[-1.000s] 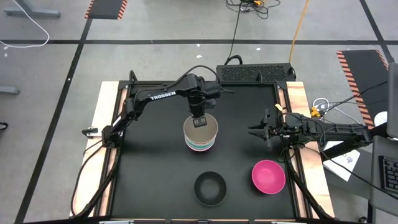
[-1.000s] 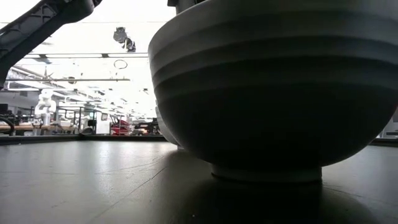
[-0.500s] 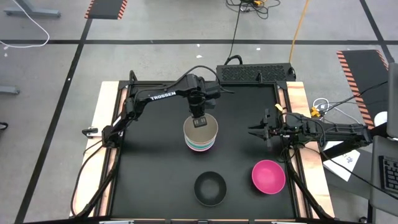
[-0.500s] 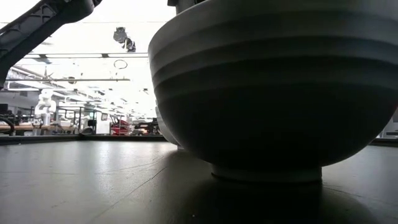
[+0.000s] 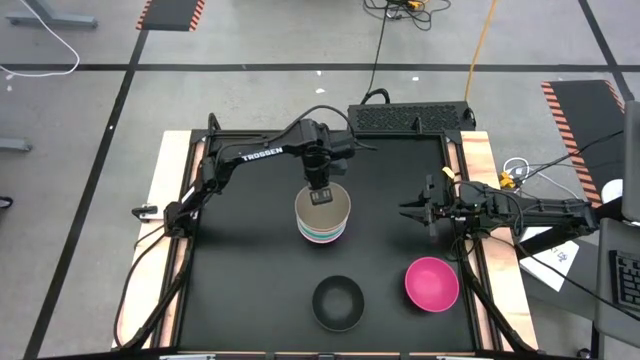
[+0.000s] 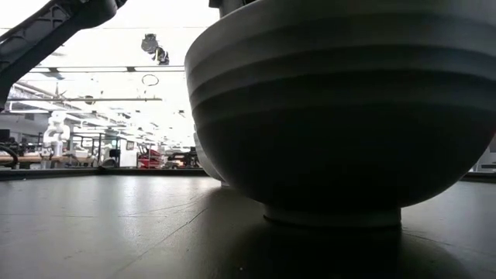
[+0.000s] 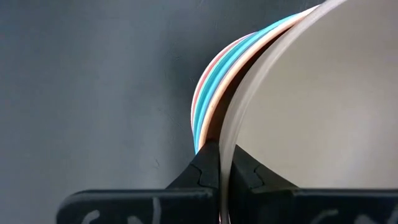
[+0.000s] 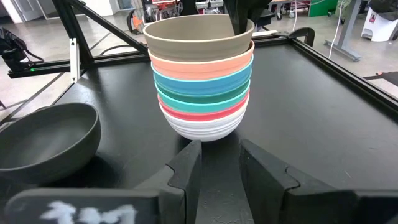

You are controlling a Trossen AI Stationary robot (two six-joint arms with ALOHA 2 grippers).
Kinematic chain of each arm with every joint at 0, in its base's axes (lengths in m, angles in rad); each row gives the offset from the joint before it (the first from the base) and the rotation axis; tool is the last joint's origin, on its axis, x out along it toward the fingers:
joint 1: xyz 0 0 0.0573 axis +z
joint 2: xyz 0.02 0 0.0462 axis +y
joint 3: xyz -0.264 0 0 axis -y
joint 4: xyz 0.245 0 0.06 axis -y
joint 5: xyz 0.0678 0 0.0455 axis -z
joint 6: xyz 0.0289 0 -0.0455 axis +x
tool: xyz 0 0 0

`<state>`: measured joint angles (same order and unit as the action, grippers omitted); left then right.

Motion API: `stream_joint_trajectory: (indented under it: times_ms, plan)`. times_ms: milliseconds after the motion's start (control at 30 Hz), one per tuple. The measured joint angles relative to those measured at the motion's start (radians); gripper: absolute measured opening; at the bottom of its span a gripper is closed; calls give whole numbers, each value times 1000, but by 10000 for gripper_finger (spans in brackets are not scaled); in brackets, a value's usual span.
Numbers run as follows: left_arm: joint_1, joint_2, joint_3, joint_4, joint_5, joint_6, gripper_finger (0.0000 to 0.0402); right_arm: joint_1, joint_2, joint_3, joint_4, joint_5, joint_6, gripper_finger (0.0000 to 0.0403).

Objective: Nest bowls inside each other
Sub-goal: Stack the gray bowl on top of the light orange bowl

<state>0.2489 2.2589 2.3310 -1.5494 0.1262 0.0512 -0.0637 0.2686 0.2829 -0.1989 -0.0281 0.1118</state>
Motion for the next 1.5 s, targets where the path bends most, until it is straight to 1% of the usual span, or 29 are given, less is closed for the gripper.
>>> stream_joint_trajectory:
  times_ms: [300, 767, 867, 1000, 1333, 1500]
  plan:
    - [-4, 0, -1, 17, -39, 19, 16, 0, 0, 0, 0, 0, 0, 100]
    - [-33, -10, -2, 26, -53, 24, 21, 0, 0, 0, 0, 0, 0, 100]
    - [-41, -11, -2, 31, -53, 22, 30, 0, 0, 0, 0, 0, 0, 100]
    - [-47, -15, -2, 31, -56, 18, 72, 0, 0, 0, 0, 0, 0, 100]
    - [-48, -17, -2, 32, -46, -8, 212, 0, 0, 0, 0, 0, 0, 100]
    - [-48, -18, -2, 32, -50, -10, 260, 0, 0, 0, 0, 0, 0, 100]
